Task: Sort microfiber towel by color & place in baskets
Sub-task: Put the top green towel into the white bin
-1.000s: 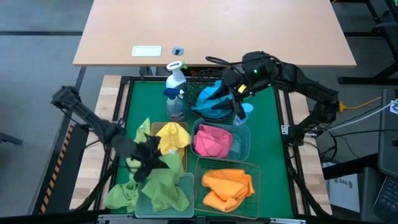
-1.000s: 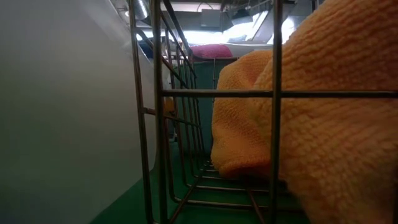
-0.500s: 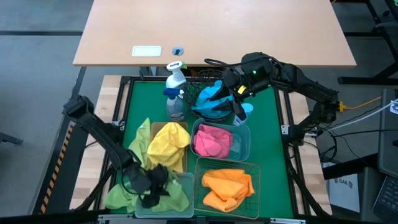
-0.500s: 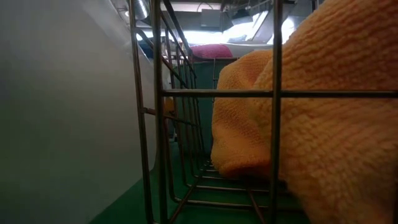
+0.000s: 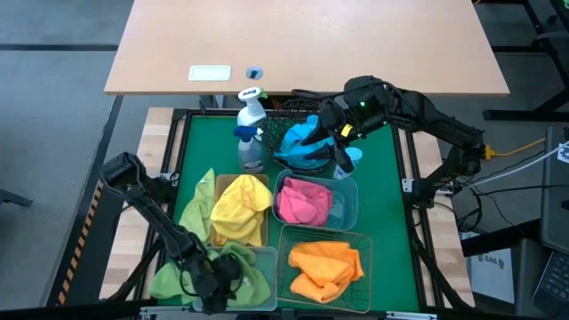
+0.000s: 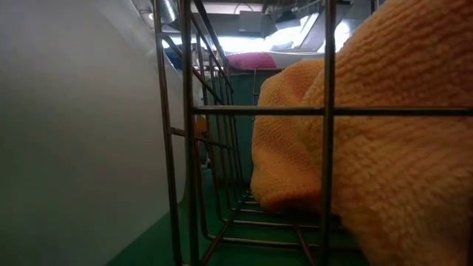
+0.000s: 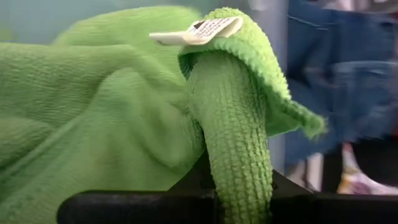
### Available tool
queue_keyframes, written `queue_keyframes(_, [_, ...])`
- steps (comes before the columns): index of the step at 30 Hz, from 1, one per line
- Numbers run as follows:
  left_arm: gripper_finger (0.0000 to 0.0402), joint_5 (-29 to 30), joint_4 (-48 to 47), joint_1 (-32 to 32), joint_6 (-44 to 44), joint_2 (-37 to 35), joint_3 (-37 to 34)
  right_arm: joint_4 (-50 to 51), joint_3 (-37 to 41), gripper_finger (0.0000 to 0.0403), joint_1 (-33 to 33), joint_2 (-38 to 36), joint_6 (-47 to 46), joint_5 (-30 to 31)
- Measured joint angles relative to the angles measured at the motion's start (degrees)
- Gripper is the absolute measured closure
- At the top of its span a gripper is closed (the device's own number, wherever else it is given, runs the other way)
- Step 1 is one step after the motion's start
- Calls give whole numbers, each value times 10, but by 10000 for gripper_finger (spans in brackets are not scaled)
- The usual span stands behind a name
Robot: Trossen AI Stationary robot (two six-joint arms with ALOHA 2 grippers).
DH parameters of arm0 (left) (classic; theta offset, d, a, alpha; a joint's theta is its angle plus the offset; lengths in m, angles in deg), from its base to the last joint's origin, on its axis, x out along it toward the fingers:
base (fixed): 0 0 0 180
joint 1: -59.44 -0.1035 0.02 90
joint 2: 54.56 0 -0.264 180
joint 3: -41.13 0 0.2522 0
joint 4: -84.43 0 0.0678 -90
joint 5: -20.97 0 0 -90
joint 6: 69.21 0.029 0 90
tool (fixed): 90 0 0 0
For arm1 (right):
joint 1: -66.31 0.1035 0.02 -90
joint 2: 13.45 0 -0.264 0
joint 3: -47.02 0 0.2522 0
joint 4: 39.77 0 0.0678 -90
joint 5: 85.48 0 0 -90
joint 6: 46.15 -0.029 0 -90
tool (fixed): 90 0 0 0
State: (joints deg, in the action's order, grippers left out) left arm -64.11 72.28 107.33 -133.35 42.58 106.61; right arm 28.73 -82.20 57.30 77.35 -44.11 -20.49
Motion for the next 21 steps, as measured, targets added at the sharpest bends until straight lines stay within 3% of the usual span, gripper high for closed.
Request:
queue_keyframes(10, [382,25,-47,-56,18,37,1,4,0,214,0,0,0,0])
queue_keyframes(21, [293,7,-48,-73,15,35,1,50,0,214,0,-9,13,6])
